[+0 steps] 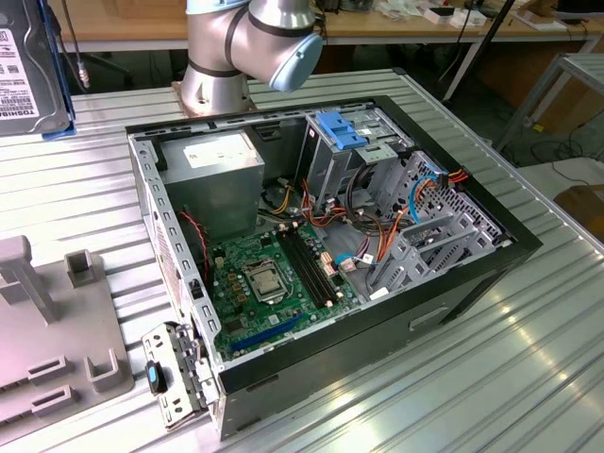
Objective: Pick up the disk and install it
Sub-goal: 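Pick up the disk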
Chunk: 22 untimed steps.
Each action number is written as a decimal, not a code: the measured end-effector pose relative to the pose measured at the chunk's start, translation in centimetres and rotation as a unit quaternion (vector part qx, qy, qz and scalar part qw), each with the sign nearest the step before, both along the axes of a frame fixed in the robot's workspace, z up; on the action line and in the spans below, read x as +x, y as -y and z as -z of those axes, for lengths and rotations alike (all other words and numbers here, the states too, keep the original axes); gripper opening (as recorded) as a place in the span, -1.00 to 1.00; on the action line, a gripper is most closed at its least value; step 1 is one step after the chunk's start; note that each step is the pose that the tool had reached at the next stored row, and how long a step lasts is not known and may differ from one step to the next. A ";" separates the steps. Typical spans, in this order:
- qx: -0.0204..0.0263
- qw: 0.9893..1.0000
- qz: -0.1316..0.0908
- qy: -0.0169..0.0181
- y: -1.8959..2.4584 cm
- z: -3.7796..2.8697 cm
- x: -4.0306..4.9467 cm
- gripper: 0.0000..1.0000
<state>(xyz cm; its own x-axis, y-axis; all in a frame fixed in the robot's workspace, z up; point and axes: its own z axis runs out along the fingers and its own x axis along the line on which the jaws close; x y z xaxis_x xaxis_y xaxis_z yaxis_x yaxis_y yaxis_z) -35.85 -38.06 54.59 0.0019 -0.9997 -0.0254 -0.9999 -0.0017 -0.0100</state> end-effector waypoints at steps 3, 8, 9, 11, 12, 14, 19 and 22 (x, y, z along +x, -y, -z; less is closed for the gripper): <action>0.000 1.000 0.000 0.000 0.00 0.01 0.93 -0.25; 0.000 1.000 0.000 0.000 0.00 0.01 2.33 -0.25; 0.000 1.000 0.000 0.000 0.00 0.01 2.52 -0.25; 0.000 1.000 0.000 0.000 0.00 0.01 2.88 -0.25; 0.000 1.000 0.000 0.000 0.00 0.01 3.05 -0.25; 0.000 1.000 0.000 0.000 0.00 0.04 4.21 -0.25; 0.000 1.000 0.000 0.000 0.00 0.10 5.25 -0.25; 0.000 1.000 0.000 0.000 0.00 0.12 5.59 -0.25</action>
